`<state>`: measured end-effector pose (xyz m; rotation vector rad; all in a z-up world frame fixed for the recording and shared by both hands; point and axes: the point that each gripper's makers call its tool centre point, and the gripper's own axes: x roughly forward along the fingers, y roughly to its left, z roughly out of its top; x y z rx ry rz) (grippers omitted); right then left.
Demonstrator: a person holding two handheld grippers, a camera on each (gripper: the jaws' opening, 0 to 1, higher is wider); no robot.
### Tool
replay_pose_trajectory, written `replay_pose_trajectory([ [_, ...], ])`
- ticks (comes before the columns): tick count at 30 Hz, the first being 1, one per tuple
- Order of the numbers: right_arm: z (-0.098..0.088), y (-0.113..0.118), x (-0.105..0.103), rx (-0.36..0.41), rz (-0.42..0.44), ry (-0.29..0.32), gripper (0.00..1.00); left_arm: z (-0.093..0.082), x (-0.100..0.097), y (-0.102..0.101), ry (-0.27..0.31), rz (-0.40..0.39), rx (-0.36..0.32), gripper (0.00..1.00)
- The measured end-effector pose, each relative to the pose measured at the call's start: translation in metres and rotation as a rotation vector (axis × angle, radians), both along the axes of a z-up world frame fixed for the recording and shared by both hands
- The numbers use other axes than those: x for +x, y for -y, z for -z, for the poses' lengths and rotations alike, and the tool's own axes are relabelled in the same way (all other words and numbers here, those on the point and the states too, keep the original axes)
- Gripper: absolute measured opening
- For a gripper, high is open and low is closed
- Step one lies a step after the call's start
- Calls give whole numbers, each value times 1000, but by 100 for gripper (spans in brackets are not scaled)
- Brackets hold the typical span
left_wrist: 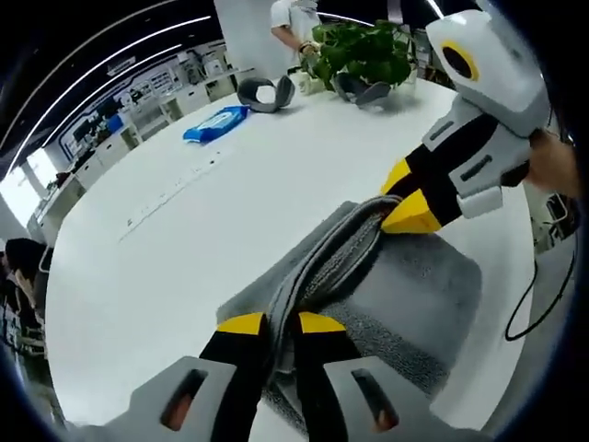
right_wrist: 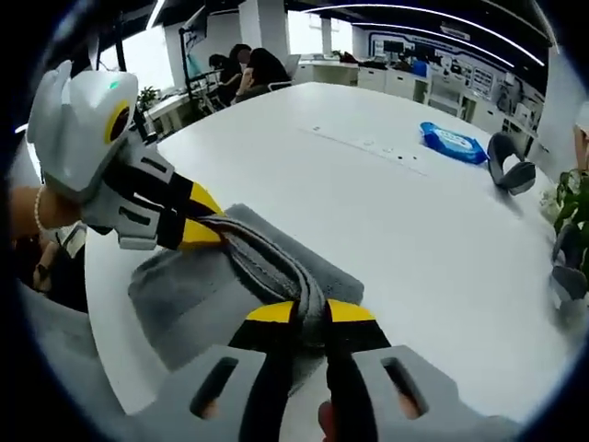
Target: Fold the towel on the table until its edges align and the towel forms a compact rectangular stack.
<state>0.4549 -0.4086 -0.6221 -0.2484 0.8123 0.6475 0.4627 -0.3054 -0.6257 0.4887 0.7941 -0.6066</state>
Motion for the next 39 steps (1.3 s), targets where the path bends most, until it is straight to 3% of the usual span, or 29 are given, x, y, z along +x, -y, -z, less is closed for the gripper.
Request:
replay_pose_trajectory([
  [5, 19, 2, 5, -51, -18, -15, 9, 15, 3, 2, -11, 14, 16, 11],
  [6, 22, 2, 6, -46, -17, -14, 9, 16, 5, 2, -16, -14, -7, 11],
  [7, 23, 2, 8, -37, -10, -12, 9, 18, 7, 2, -25, 21, 2, 10],
  [13, 28, 2, 15, 25, 41, -63, 7, 20, 11, 3, -70, -5, -25, 9],
  [21, 27, 0, 25, -24, 30, -28, 6, 19, 22, 2, -69, -13, -38, 9],
  [30, 27, 2, 49, -71, 41, -8, 6, 20, 39, 4, -63, -29, -38, 9],
  [34, 27, 3, 46, -57, 60, -12, 7, 20, 38, 3, -70, -40, -51, 9],
  [37, 22, 4, 44, -23, 69, 14, 8, 17, 36, 2, -36, -46, -78, 10],
  [39, 17, 6, 43, 7, 94, -4, 11, 14, 35, 1, -22, -77, -100, 11],
])
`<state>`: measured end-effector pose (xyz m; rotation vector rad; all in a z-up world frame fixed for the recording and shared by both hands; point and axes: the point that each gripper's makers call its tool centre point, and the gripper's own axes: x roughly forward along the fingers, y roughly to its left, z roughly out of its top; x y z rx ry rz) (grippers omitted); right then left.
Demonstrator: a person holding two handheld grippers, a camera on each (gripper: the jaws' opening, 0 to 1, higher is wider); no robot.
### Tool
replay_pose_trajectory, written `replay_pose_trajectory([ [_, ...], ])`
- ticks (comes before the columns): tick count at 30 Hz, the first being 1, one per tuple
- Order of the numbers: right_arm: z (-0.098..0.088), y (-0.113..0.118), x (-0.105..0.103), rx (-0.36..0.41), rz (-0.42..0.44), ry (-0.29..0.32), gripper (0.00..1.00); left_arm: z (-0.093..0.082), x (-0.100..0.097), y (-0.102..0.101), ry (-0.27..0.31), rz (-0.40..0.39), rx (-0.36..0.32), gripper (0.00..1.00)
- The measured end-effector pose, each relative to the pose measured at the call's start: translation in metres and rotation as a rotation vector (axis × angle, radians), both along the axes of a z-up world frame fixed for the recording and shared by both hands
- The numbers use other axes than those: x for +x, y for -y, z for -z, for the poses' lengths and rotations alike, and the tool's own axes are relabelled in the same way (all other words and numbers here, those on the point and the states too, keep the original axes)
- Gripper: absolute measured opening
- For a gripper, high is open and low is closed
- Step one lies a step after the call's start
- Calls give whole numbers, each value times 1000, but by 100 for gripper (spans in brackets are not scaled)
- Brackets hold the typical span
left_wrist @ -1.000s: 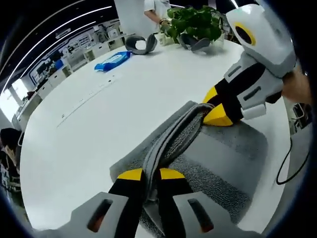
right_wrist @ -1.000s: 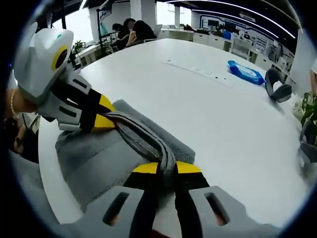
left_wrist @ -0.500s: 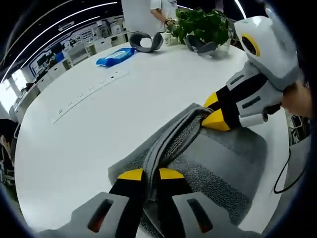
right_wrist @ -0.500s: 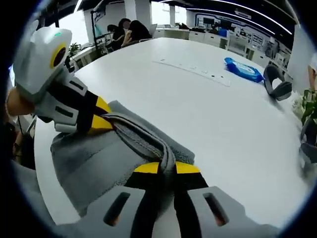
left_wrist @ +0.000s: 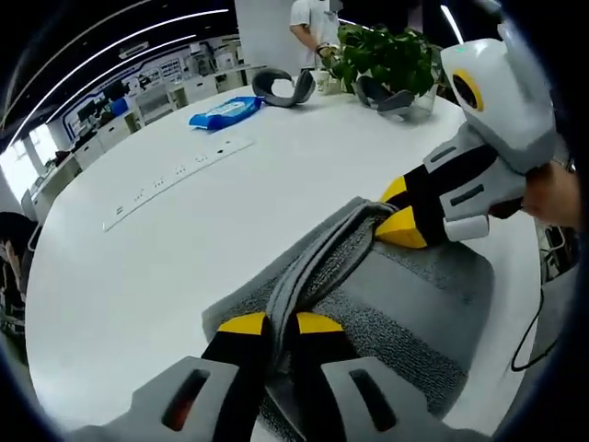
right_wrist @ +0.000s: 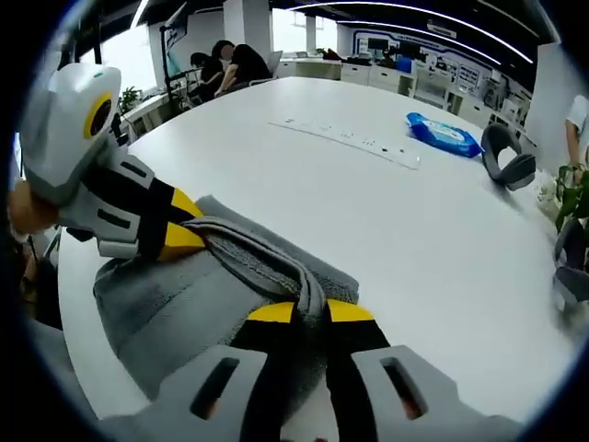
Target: Fold the towel on the table until its edges align and the towel forms a compact rectangular stack.
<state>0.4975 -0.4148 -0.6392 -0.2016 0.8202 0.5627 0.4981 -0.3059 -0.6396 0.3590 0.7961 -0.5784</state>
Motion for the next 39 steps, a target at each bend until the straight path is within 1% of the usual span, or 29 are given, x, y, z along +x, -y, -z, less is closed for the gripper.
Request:
replay_pose_trajectory([
  [1, -3, 1, 0, 4, 7, -3, 14, -3, 0, -2, -1, -30, 8, 12],
  [2, -9, 3, -2, 12, 14, 9, 17, -5, 0, -2, 5, -33, 16, 13],
  [4, -16, 4, -4, 32, 18, 23, 23, -13, 0, -1, 47, -33, 28, 16],
  [5, -18, 5, -5, 37, 24, 20, 23, -16, 0, 0, 55, -36, 14, 17],
  [7, -30, 4, -8, 76, 34, 41, 22, -24, -2, 2, 52, -95, -46, 23],
  [8, -36, 4, -9, 94, 45, 57, 23, -30, -2, 2, 70, -86, -60, 24],
  [10, -49, 4, -12, 119, 52, 86, 23, -50, 1, 0, 159, -108, -102, 23],
  [11, -60, 3, -15, 131, 50, 113, 23, -54, 0, 0, 166, -115, -116, 24],
  [12, -67, 3, -16, 136, 47, 133, 23, -62, -2, -1, 182, -138, -150, 26],
  [14, -89, 4, -18, 164, 54, 205, 24, -71, -7, 0, 197, -128, -184, 28],
  [15, -97, 5, -20, 176, 59, 224, 24, -74, -11, -2, 198, -128, -190, 29],
  [16, -109, 6, -25, 207, 63, 250, 24, -78, -19, -4, 190, -140, -208, 29],
  [17, -114, 7, -30, 224, 69, 251, 25, -81, -24, -4, 184, -144, -230, 29],
  [18, -120, 7, -41, 253, 64, 248, 26, -85, -31, -6, 186, -150, -253, 31],
  [19, -124, 9, -48, 261, 65, 260, 27, -89, -36, -8, 199, -150, -264, 34],
  [20, -127, 13, -59, 263, 71, 279, 28, -97, -43, -10, 224, -155, -292, 36],
  [21, -129, 16, -64, 266, 72, 292, 28, -102, -48, -10, 236, -159, -318, 39],
  [23, -134, 22, -77, 289, 94, 308, 30, -117, -62, -11, 263, -172, -400, 45],
  [24, -138, 25, -82, 317, 118, 321, 32, -122, -67, -10, 269, -179, -436, 49],
  [26, -141, 29, -92, 350, 146, 324, 34, -131, -81, -8, 265, -199, -521, 54],
  [27, -141, 30, -96, 352, 145, 324, 36, -134, -87, -9, 268, -207, -535, 56],
  [30, -142, 30, -108, 373, 148, 336, 43, -144, -104, -11, 313, -194, -554, 64],
  [31, -144, 29, -113, 386, 151, 355, 47, -148, -107, -12, 328, -192, -564, 67],
  [32, -144, 30, -116, 389, 155, 362, 51, -150, -110, -13, 340, -195, -571, 71],
  [33, -143, 32, -119, 391, 161, 371, 58, -151, -112, -15, 356, -193, -574, 79],
  [35, -141, 37, -123, 376, 183, 392, 66, -149, -117, -17, 388, -183, -580, 90],
  [36, -135, 42, -128, 345, 190, 375, 68, -145, -120, -20, 401, -177, -571, 95],
  [38, -130, 48, -133, 321, 194, 384, 72, -138, -124, -21, 393, -171, -557, 99],
  [39, -129, 51, -134, 316, 205, 391, 78, -136, -127, -22, 388, -171, -554, 99],
])
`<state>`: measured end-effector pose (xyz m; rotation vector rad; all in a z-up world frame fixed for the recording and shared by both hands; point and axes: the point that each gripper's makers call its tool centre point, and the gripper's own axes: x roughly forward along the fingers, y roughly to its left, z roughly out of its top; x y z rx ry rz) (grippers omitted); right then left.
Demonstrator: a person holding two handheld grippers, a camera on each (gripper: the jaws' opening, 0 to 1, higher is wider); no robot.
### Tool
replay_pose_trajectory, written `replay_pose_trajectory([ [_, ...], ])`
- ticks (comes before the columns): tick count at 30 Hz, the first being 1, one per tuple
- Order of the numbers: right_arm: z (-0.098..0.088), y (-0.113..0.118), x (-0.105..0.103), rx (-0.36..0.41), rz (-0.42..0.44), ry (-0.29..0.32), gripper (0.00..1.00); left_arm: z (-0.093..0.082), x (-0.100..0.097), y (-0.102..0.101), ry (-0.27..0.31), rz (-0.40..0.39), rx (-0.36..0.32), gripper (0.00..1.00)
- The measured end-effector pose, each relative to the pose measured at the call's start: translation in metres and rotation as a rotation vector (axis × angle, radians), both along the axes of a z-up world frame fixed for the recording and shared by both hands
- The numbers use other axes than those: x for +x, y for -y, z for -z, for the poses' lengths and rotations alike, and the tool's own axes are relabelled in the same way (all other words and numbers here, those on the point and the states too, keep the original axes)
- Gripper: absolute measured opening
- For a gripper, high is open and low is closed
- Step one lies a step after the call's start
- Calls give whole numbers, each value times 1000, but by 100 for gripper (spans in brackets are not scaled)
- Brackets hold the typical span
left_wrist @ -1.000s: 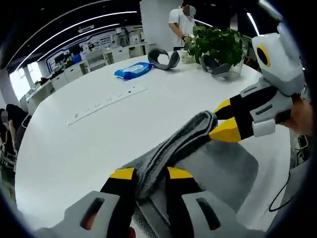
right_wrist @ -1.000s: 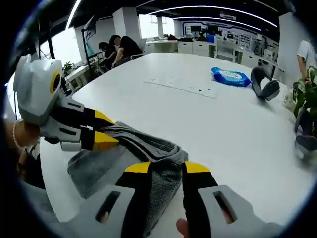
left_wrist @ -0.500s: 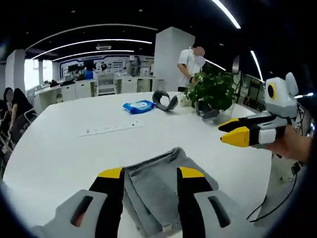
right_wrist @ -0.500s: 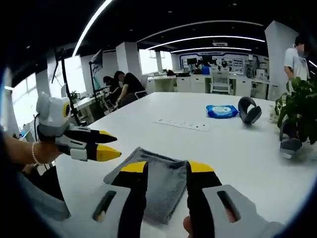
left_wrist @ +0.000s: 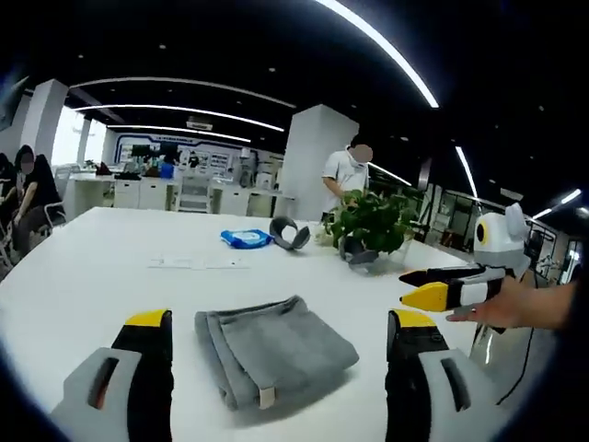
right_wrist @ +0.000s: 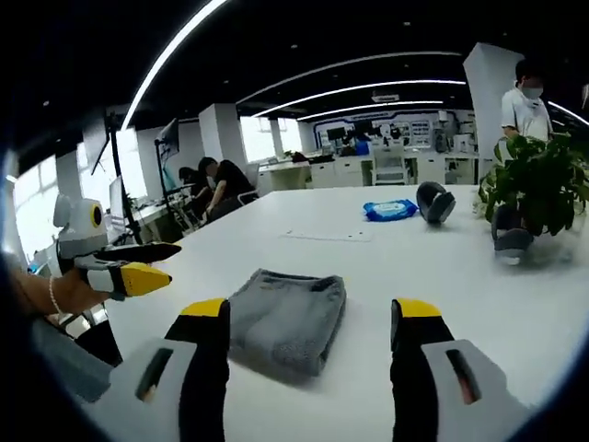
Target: Fold the towel on the table until its edges align and the towel forms a compact rectangular stack.
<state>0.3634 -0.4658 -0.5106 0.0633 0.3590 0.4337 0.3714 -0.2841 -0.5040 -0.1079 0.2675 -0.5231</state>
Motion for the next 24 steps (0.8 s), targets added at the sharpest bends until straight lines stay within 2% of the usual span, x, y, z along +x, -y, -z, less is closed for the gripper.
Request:
replay_pose_trajectory([
  [3, 0, 7, -4, 20, 30, 20, 91, 10, -7, -3, -26, -11, 30, 100],
  [7, 7, 8, -9, 30, 29, 23, 99, 17, -11, -7, -45, -21, 50, 100],
  [10, 16, 10, -12, 19, 37, 9, 99, 24, -10, -14, -54, -39, 75, 100],
  [11, 20, 10, -13, 10, 35, -26, 99, 26, -9, -18, -58, -50, 75, 100],
  [14, 13, 11, -10, 16, 45, 10, 99, 27, -8, -22, -69, -67, 65, 100],
  [17, 13, 11, -12, 28, 47, 2, 99, 27, -9, -24, -64, -77, 70, 100],
  [24, 16, 11, -13, 5, 45, -5, 99, 25, -10, -24, -50, -77, 90, 100],
])
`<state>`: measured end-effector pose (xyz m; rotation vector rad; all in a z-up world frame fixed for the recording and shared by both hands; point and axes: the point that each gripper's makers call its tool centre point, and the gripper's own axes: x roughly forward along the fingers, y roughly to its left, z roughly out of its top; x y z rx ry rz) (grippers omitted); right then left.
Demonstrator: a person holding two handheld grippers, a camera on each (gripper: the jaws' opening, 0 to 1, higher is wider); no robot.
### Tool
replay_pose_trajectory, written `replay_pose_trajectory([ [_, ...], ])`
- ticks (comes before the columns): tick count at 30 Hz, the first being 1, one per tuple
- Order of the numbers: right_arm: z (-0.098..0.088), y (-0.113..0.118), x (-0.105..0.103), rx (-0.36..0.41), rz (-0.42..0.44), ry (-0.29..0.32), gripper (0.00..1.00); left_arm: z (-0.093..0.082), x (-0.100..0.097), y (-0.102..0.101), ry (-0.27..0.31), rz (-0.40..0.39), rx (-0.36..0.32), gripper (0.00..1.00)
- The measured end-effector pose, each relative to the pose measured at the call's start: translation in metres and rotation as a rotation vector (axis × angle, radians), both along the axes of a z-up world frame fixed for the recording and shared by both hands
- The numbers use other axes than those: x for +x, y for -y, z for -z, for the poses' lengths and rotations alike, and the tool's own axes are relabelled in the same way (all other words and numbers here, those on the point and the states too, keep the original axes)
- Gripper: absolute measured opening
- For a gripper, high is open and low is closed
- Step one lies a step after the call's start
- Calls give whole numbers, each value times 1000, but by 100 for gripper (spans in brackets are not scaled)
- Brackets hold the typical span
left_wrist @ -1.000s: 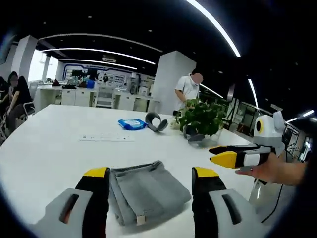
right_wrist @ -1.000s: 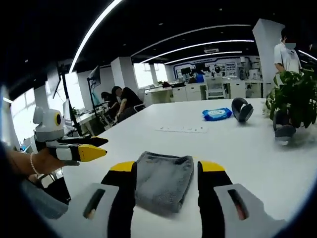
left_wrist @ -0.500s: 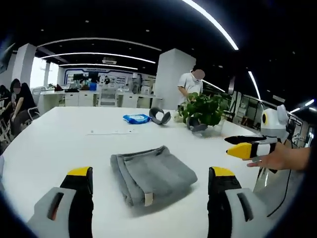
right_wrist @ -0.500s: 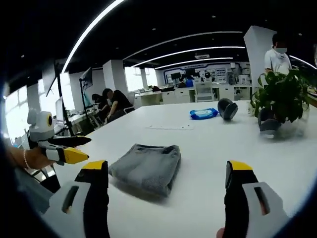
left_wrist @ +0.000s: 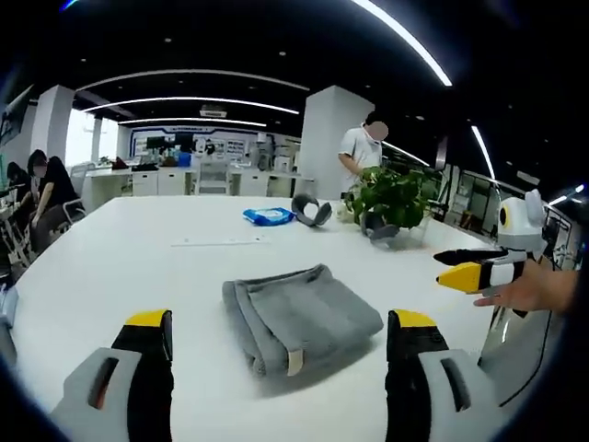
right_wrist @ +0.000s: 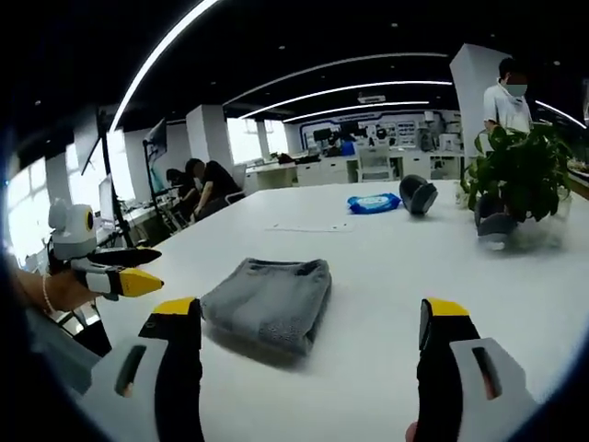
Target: Fold the towel on the table until its edges align and the towel forms a compact rectangular stack.
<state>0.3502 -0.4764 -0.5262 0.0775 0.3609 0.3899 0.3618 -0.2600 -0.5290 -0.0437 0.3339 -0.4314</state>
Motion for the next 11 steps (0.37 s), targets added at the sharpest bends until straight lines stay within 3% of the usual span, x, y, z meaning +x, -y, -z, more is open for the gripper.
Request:
replay_pose_trajectory([
  [11, 3, -5, -3, -4, -10, -12, 99, -1, -1, -5, 3, -14, 5, 100],
])
